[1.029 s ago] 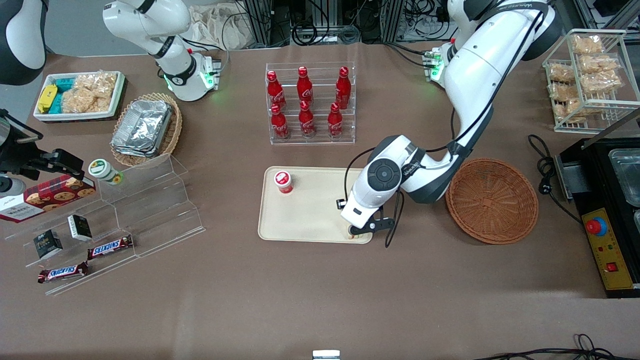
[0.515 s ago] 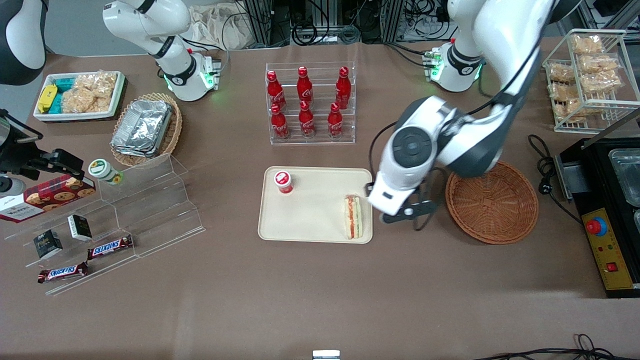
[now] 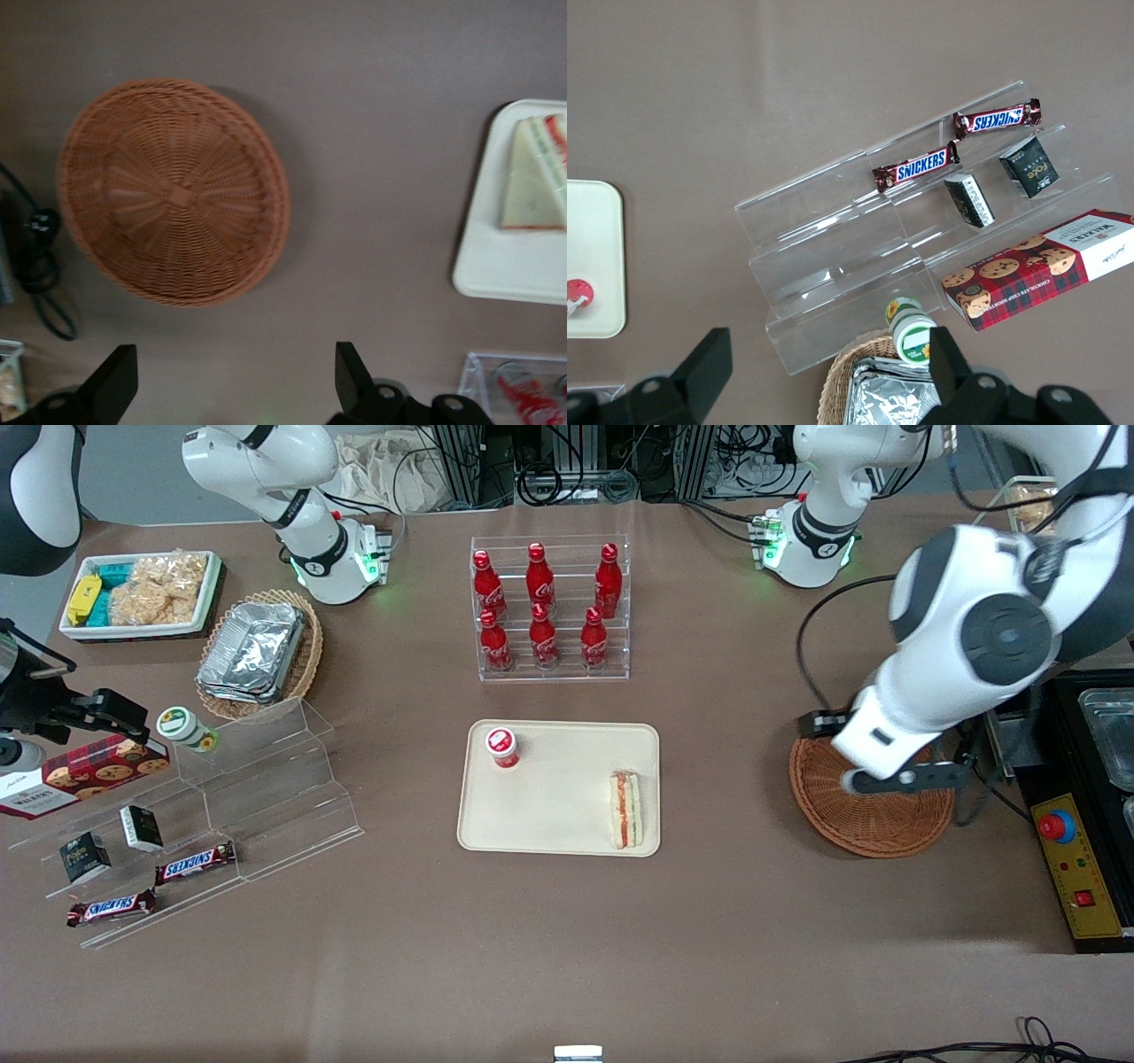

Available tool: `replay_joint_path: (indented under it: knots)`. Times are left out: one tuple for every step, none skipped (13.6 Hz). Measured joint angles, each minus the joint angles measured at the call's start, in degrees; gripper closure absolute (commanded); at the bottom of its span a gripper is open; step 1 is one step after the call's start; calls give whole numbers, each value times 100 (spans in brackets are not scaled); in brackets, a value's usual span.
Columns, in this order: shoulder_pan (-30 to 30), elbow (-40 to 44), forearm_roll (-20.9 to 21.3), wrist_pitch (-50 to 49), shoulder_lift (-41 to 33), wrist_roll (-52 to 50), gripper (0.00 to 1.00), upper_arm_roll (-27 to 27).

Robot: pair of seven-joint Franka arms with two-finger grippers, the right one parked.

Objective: Place sandwich from basket to tray

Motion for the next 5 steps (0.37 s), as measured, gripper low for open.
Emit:
replay_joint_path:
  knots:
    - [-1, -116, -8, -116, -165, 418, 0, 246]
    - [1, -171, -10, -191, -274, 800, 0, 461]
    - [3, -183, -11, -210, -336, 1095, 0, 641]
    - [5, -173, -11, -210, -363, 1246, 0, 752]
    - [4, -129, -11, -210, -363, 1306, 0, 795]
